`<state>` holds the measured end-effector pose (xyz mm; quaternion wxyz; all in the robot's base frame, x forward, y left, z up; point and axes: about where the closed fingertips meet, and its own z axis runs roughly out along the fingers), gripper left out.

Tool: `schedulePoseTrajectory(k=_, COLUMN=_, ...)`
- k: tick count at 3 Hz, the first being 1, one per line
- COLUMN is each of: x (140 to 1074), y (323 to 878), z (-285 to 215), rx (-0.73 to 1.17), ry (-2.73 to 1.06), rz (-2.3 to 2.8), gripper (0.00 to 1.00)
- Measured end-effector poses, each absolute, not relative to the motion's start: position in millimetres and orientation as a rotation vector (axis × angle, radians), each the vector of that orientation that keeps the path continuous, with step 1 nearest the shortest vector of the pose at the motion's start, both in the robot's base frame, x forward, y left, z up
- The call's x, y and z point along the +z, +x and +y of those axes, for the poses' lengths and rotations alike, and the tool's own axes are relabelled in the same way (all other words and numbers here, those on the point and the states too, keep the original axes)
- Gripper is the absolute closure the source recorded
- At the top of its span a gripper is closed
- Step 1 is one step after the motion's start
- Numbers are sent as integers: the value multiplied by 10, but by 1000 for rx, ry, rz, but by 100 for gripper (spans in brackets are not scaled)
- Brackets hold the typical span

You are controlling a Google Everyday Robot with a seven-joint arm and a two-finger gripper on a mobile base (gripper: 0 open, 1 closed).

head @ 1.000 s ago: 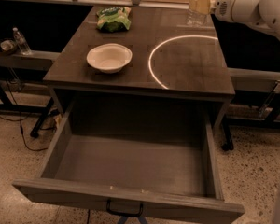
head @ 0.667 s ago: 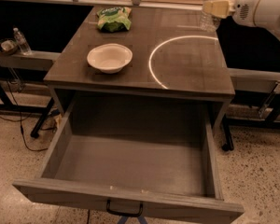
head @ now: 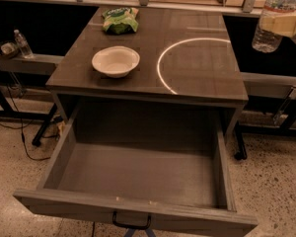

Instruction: Place water bottle into top drawer

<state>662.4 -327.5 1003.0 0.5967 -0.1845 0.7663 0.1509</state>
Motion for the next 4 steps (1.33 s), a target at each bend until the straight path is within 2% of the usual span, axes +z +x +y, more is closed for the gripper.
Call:
schedulePoseTrajectory(k=2, x=9960, y=6509, z=-3167, rx=368, ry=-495, rz=1781, gripper=100)
schedulePoseTrajectory(k=4, x=9711, y=5371, z=-3226, rx=405, ry=-606, rz=1775, gripper=100)
